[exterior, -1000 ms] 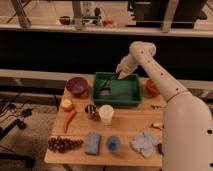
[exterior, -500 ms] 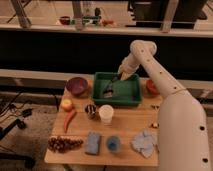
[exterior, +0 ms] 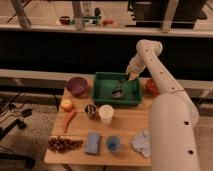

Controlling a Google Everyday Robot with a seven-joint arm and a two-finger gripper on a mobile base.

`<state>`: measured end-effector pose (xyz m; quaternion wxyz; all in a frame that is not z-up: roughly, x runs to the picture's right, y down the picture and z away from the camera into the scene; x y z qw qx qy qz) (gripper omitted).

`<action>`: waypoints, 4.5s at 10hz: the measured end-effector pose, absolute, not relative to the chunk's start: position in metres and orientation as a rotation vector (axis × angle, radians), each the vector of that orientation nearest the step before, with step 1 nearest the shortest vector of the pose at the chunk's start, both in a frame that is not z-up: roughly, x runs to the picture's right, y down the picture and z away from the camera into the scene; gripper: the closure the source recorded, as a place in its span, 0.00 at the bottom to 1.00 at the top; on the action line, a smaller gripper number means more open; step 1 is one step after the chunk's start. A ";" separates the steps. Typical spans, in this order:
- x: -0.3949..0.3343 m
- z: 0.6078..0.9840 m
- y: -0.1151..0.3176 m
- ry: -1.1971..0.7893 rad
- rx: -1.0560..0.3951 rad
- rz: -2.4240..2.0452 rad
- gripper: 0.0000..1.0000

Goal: Wipe tray with brush

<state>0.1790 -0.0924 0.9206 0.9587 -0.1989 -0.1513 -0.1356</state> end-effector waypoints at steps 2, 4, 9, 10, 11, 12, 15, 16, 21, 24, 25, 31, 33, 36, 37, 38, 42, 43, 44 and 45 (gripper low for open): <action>0.204 0.919 -0.096 -0.275 -0.378 -0.234 0.91; 0.217 0.918 -0.099 -0.251 -0.348 -0.205 0.91; 0.228 0.932 -0.108 -0.177 -0.268 -0.156 0.91; 0.227 0.939 -0.112 -0.166 -0.256 -0.149 0.91; 0.226 0.946 -0.116 -0.157 -0.244 -0.141 0.91; 0.222 0.955 -0.123 -0.144 -0.223 -0.129 0.91; 0.221 0.972 -0.136 -0.121 -0.187 -0.098 0.91; 0.215 0.971 -0.138 -0.131 -0.179 -0.095 0.91; 0.150 0.941 -0.148 -0.266 -0.148 -0.084 0.91; 0.104 0.928 -0.149 -0.354 -0.143 -0.105 0.91; 0.092 0.926 -0.146 -0.378 -0.146 -0.117 0.91; 0.103 0.887 -0.117 -0.416 -0.202 -0.163 0.91; 0.107 0.870 -0.106 -0.433 -0.228 -0.175 0.91; 0.111 0.851 -0.093 -0.451 -0.263 -0.201 0.91; 0.113 0.851 -0.091 -0.446 -0.274 -0.209 0.91; 0.122 0.853 -0.090 -0.431 -0.283 -0.214 0.91; 0.164 0.875 -0.091 -0.348 -0.316 -0.196 0.91; 0.173 0.882 -0.092 -0.325 -0.324 -0.193 0.91; 0.185 0.889 -0.093 -0.297 -0.330 -0.186 0.91; 0.201 0.895 -0.092 -0.259 -0.336 -0.186 0.91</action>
